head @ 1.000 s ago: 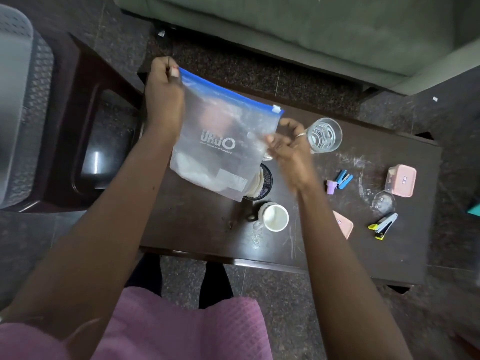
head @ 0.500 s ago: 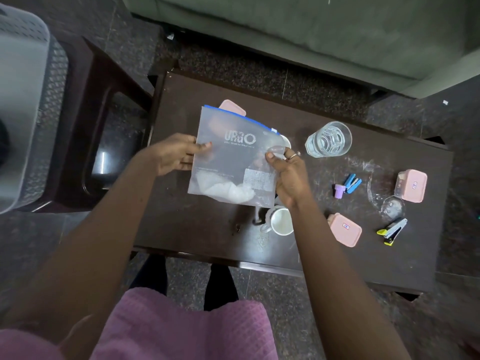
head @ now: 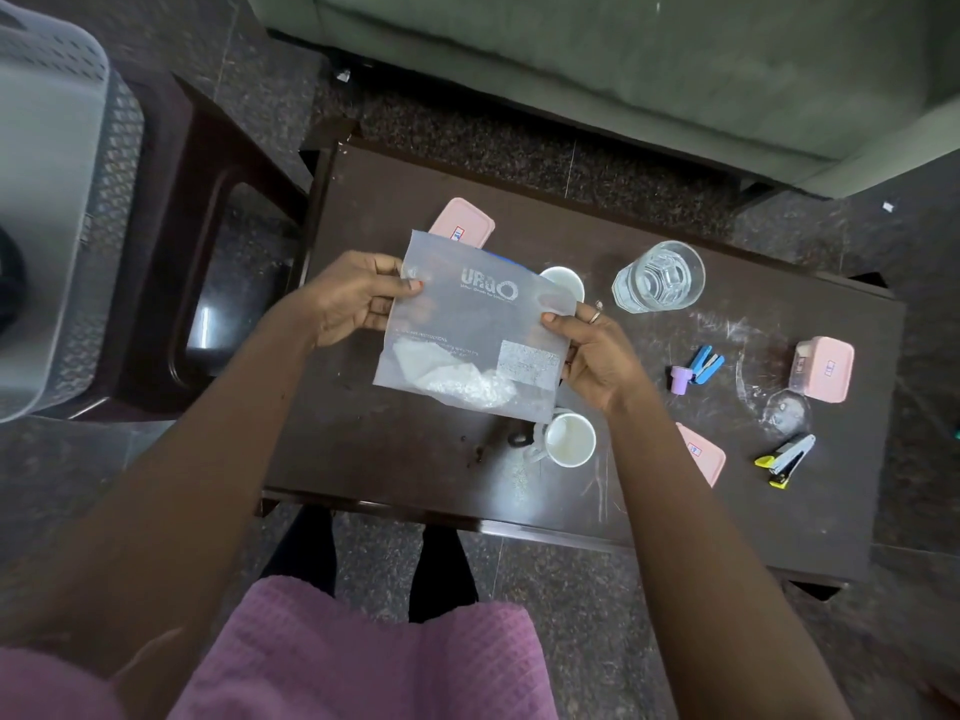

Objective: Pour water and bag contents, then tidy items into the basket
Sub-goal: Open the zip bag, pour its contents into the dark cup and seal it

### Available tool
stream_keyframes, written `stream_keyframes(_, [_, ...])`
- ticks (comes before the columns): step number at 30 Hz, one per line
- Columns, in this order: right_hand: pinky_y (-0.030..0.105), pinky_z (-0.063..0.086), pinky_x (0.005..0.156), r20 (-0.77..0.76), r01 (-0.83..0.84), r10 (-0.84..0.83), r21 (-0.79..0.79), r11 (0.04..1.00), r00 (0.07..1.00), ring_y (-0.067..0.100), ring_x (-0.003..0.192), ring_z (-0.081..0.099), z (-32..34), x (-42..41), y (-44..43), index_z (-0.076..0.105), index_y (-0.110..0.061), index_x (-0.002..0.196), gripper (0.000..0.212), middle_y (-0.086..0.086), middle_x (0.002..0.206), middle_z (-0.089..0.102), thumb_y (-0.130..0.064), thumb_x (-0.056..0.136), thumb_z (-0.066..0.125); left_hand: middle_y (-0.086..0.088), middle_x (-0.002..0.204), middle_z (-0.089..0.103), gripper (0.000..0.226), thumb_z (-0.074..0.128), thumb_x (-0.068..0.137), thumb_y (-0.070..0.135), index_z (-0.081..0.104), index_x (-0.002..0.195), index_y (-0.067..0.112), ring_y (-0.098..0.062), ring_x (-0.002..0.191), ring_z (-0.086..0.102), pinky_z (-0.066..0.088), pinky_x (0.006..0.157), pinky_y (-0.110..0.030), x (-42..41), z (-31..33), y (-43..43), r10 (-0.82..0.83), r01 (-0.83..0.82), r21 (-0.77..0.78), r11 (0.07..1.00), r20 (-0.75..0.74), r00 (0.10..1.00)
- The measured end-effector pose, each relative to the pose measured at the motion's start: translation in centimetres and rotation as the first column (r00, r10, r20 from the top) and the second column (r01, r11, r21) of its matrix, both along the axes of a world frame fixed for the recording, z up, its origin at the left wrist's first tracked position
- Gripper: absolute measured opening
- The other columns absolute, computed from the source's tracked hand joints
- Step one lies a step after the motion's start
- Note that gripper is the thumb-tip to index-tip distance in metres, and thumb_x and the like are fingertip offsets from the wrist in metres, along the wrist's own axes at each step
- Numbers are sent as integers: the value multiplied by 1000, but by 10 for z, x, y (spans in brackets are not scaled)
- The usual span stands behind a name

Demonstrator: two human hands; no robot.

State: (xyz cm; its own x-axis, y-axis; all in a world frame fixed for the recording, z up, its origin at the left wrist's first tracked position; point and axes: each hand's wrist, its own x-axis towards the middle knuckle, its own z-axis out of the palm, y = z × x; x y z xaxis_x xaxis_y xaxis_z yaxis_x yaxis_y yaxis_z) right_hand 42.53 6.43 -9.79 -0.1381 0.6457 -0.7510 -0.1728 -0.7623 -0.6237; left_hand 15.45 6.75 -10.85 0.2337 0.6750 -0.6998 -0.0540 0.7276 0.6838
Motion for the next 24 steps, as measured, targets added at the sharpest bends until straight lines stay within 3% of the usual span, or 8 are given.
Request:
stream_keyframes(4, [28, 60, 67, -87, 35, -35, 5, 999, 996, 15, 70, 71, 1, 5, -6, 73, -13, 84, 34, 3, 78, 75, 15, 81, 54, 6, 76, 75, 31, 59, 84, -4, 64, 97, 24, -7, 62, 71, 59, 53, -21, 0, -5, -7, 21, -22, 8, 1000, 69, 997])
stream_keyframes(8, [26, 59, 64, -22, -14, 15, 49, 999, 1000, 14, 65, 71, 3, 2, -13, 68, -1, 72, 37, 3, 70, 74, 25, 80, 43, 5, 56, 70, 52, 43, 82, -20, 73, 59, 17, -5, 50, 66, 54, 49, -14, -1, -14, -17, 51, -52, 17, 999, 28, 998])
stream_keyframes(11, [34, 55, 68, 72, -183, 176, 98, 978, 982, 26, 72, 64, 7, -7, -21, 70, -6, 55, 53, 17, 83, 72, 25, 75, 32, 3, 48, 65, 60, 34, 81, -19, 67, 46, 16, -8, 42, 60, 50, 43, -13, -6, -16, -25, 33, -33, 11, 999, -50, 998])
stream_keyframes(13, [39, 49, 76, 100, -233, 222, 107, 967, 970, 29, 76, 59, 9, -18, -26, 70, -7, 55, 47, 24, 84, 67, 16, 74, 33, -1, 54, 67, 54, 33, 84, -11, 67, 51, 15, -12, 45, 62, 51, 45, -15, -14, -18, -30, 44, -45, -24, 999, -42, 998])
stream_keyframes(16, [30, 50, 83, 171, -289, 269, 104, 952, 948, 15, 77, 64, 6, -41, -39, 71, -4, 66, 22, 4, 72, 69, 2, 78, 55, -5, 66, 69, 51, 27, 89, 7, 69, 62, 13, -16, 58, 64, 52, 54, -19, -33, -24, -38, 83, -81, -104, 991, 12, 996])
stream_keyframes(19, [5, 38, 65, 510, -633, 488, 151, 759, 708, -7, 62, 53, -6, -64, -55, 69, -11, 82, 7, -8, 73, 62, -6, 77, 68, 4, 73, 69, 29, 45, 93, 5, 66, 78, 16, -6, 68, 63, 52, 61, -12, -49, -36, -46, -5, 0, -41, 999, -120, 993])
stream_keyframes(21, [13, 38, 67, 616, -767, 569, 90, 635, 544, 6, 66, 51, -20, -80, -68, 65, -14, 92, 16, -3, 84, 60, -5, 79, 65, 1, 84, 63, 23, 58, 85, -6, 61, 91, 16, -6, 72, 60, 52, 61, -10, -59, -45, -54, -134, 132, -22, 991, -233, 963])
stream_keyframes(24, [28, 46, 80, 664, -802, 615, -39, 597, 425, 26, 87, 56, -40, -97, -89, 59, -16, 105, 26, 14, 106, 60, -2, 84, 53, 1, 96, 57, 52, 64, 76, -16, 54, 115, 17, -9, 81, 57, 53, 62, -10, -66, -61, -65, -194, 202, -8, 979, -320, 927])
